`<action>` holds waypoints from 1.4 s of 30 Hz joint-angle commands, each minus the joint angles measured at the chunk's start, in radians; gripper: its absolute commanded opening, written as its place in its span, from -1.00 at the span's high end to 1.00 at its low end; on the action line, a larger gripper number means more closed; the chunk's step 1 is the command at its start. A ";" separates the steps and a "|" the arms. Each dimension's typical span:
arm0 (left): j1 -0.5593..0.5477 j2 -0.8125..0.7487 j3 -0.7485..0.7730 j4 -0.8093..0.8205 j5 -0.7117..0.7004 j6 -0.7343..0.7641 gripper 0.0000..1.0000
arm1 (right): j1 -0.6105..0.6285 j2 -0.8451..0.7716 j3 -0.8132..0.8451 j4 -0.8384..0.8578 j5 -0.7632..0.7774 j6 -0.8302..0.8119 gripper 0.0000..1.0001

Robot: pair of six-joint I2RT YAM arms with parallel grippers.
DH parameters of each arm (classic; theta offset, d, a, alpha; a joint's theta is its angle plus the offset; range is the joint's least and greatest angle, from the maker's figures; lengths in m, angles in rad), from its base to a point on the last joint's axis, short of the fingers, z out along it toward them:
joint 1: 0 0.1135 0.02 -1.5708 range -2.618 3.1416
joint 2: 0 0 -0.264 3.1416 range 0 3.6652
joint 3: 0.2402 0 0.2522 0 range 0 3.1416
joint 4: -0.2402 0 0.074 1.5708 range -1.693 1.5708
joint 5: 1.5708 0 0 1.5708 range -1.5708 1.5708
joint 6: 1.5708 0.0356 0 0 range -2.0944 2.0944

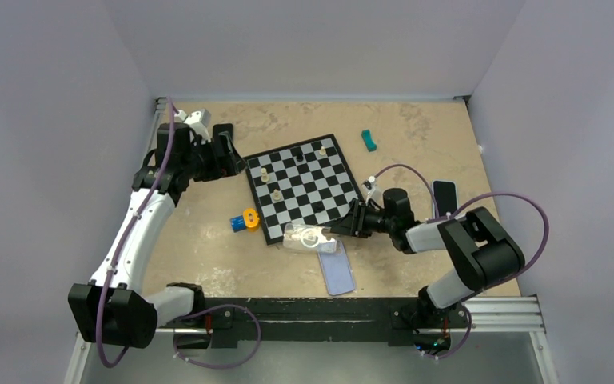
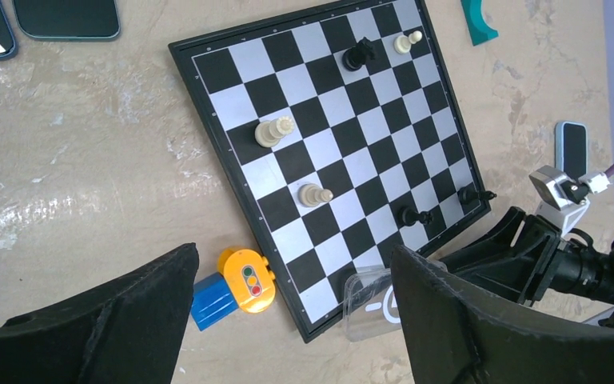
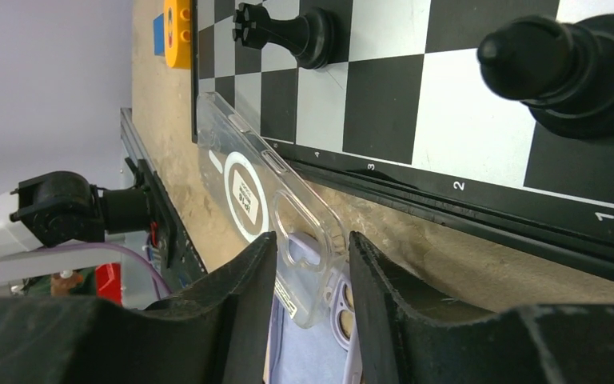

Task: Take the phone out of the phone case
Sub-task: Pick up the phone case from the center of the board, then place the phone case at the center of the board.

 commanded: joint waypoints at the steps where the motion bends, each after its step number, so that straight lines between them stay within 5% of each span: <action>1: 0.005 -0.029 -0.002 0.051 0.026 0.025 -0.85 | 0.001 0.048 0.021 0.107 -0.049 0.024 0.19; 9: 0.005 -0.037 -0.007 0.054 0.031 0.026 -0.84 | 0.002 0.088 0.018 0.159 -0.066 0.043 0.33; 15: 0.005 -0.052 -0.007 0.054 0.026 0.033 -0.83 | 0.013 0.083 0.019 0.185 -0.091 0.078 0.95; 18: 0.005 -0.067 -0.007 0.050 0.014 0.040 -0.83 | 0.013 0.018 0.017 0.140 -0.116 0.091 1.00; 25: 0.004 -0.108 -0.007 0.049 0.013 0.048 -0.83 | 0.012 -0.306 -0.020 -0.184 -0.205 0.098 1.00; 30: 0.005 -0.119 -0.010 0.058 0.044 0.037 -0.83 | 0.009 -0.538 -0.031 -0.591 -0.162 0.025 1.00; 36: 0.004 -0.126 -0.014 0.069 0.065 0.026 -0.83 | 0.010 -0.651 -0.081 -0.807 -0.028 0.034 1.00; 37: 0.005 -0.127 -0.015 0.071 0.066 0.024 -0.83 | 0.009 -0.649 -0.079 -0.835 0.019 0.026 0.97; 40: 0.005 -0.139 -0.017 0.072 0.054 0.017 -0.83 | 0.010 -0.620 -0.027 -0.925 0.205 -0.025 0.16; 42: 0.005 -0.153 -0.023 0.073 0.040 0.015 -0.82 | 0.010 -0.606 0.049 -0.967 0.318 -0.031 -0.21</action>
